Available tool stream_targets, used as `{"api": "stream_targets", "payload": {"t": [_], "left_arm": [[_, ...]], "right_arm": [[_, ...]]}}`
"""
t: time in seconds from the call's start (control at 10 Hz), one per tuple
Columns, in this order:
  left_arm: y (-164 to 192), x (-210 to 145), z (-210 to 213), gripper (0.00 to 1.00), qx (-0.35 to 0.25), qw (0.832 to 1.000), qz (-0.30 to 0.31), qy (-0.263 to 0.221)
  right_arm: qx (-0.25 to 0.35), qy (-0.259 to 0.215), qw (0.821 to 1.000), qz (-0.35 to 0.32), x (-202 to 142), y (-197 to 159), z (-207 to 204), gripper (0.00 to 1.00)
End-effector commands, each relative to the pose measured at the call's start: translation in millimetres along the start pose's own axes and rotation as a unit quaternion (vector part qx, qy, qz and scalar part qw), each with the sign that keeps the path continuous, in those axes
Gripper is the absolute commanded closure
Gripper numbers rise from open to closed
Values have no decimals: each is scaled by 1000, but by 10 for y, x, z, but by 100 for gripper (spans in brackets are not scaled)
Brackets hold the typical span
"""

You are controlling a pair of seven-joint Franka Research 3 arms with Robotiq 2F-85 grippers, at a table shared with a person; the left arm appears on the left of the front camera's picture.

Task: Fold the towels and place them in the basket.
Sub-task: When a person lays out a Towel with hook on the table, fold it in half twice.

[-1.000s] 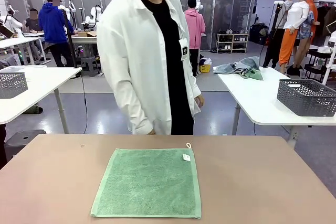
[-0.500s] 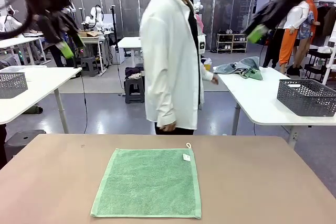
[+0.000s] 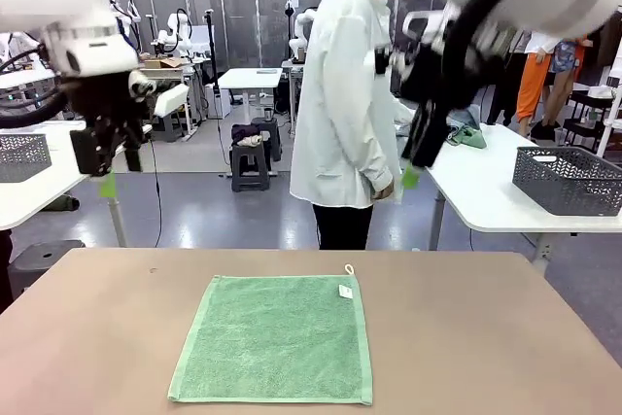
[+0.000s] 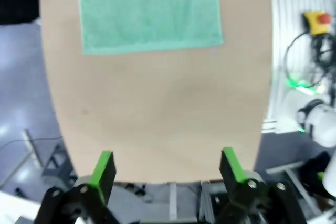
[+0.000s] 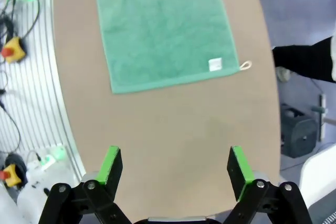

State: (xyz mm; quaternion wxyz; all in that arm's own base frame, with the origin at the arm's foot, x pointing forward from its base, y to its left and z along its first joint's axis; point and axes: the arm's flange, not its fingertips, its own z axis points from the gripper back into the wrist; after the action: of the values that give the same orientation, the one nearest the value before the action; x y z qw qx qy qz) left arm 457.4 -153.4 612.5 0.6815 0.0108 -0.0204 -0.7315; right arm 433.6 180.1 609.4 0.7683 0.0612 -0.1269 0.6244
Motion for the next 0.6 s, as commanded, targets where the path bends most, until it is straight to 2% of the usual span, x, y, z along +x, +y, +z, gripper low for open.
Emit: {"api": "stream_targets", "payload": {"t": [0.0, 0.1, 0.2, 0.3, 0.4, 0.5], "left_arm": [[-243, -71, -245, 0, 27, 999, -21, 23], [-300, -79, -374, 0, 43, 998, -19, 33], [-301, -86, -411, 0, 60, 998, -6, 30], [-226, -113, -327, 0, 63, 997, 5, 34], [-221, -81, -344, 0, 23, 999, -12, 25], [-221, -81, -344, 0, 23, 999, -12, 25]], "right_arm": [[-2, 49, 998, 29, -6, 192, -289, 0], [-18, 59, 997, 41, 2, 226, -339, 0], [-10, 65, 997, 46, 24, 247, -385, 0], [-3, 53, 998, 29, 43, 185, -314, 0], [7, 61, 997, 43, 19, 228, -438, 0], [7, 61, 997, 43, 19, 228, -438, 0]]}}
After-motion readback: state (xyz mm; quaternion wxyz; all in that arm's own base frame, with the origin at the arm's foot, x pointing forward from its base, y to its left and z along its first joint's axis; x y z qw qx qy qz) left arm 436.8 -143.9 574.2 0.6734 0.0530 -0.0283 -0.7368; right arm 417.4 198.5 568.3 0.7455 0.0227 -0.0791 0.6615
